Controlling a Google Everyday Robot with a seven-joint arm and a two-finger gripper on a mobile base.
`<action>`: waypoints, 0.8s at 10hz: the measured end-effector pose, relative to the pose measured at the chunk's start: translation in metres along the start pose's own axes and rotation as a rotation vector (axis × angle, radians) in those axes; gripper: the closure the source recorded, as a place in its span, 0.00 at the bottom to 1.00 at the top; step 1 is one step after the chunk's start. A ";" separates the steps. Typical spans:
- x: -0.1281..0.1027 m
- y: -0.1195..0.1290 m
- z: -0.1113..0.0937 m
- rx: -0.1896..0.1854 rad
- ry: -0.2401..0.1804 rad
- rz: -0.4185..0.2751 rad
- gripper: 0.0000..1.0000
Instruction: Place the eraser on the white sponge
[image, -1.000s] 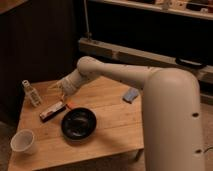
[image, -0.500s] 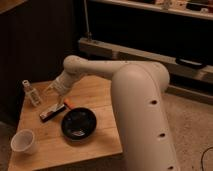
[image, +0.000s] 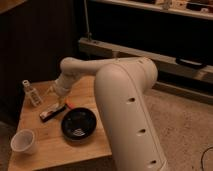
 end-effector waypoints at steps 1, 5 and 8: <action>-0.004 0.000 0.007 0.008 0.003 0.005 0.35; -0.024 -0.004 0.041 0.064 0.018 0.038 0.35; -0.038 -0.009 0.055 0.093 0.027 0.067 0.35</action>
